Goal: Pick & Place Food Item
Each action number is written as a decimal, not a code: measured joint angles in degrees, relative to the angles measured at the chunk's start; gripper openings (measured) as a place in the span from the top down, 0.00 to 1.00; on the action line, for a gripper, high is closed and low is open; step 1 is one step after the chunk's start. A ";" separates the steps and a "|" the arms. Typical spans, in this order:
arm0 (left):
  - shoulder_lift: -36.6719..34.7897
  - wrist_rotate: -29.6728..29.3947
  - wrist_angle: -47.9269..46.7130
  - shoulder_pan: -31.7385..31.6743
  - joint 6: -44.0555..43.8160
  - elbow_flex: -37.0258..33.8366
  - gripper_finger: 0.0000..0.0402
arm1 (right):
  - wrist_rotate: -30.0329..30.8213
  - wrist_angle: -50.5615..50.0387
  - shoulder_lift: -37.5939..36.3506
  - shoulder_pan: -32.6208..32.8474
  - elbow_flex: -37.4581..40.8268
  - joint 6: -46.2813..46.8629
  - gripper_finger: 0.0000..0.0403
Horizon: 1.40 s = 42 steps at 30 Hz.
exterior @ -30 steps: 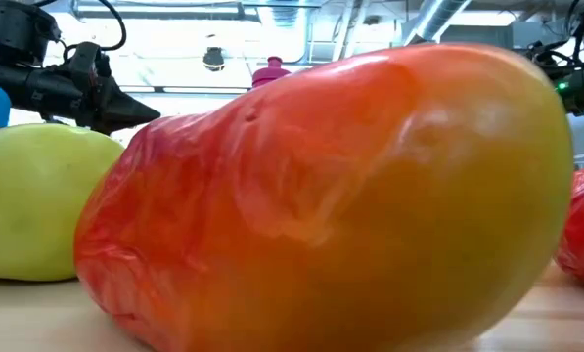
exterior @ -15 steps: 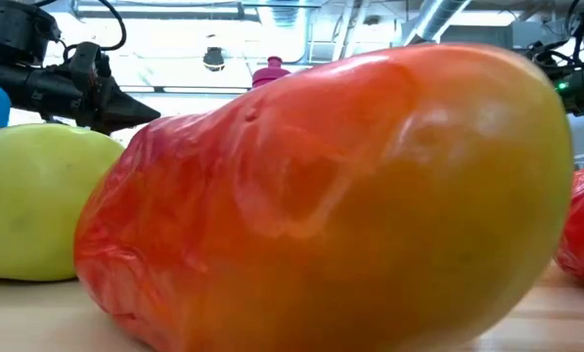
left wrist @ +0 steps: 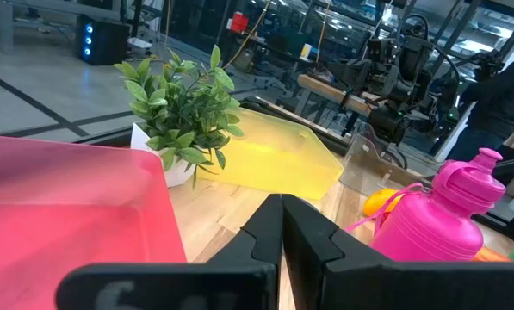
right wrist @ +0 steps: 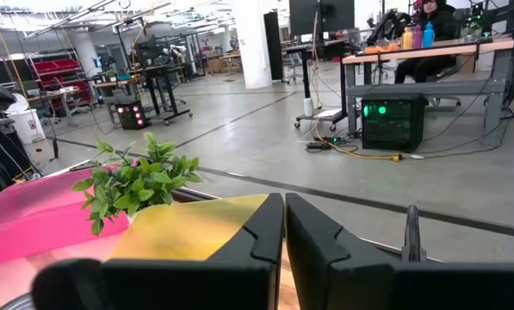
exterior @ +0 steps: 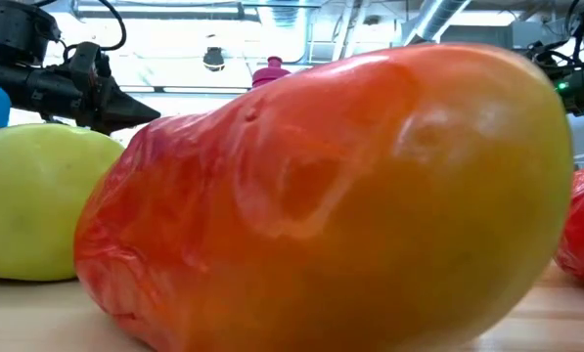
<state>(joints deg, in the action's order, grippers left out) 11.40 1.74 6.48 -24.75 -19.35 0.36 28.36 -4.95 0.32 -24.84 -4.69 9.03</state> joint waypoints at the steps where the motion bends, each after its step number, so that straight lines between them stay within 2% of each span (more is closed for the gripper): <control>1: 0.02 -0.02 0.02 0.00 0.00 0.00 1.00 | 0.02 0.00 0.01 -0.01 -0.02 0.00 0.97; 33: 0.01 0.00 0.02 -0.01 -0.02 0.00 1.00 | 0.02 0.00 0.02 -0.01 0.01 0.00 0.97; 39: 0.00 0.00 0.03 -0.01 -0.86 0.00 1.00 | 0.02 0.07 0.02 -0.01 -0.02 0.01 0.97; 42: 0.02 0.00 0.85 -0.01 -4.16 0.00 1.00 | 0.02 0.18 0.02 -0.01 -0.01 0.01 0.97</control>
<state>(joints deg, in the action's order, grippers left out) 11.42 1.74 7.33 -24.76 -23.52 0.36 28.38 -4.77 0.34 -24.84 -4.70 9.04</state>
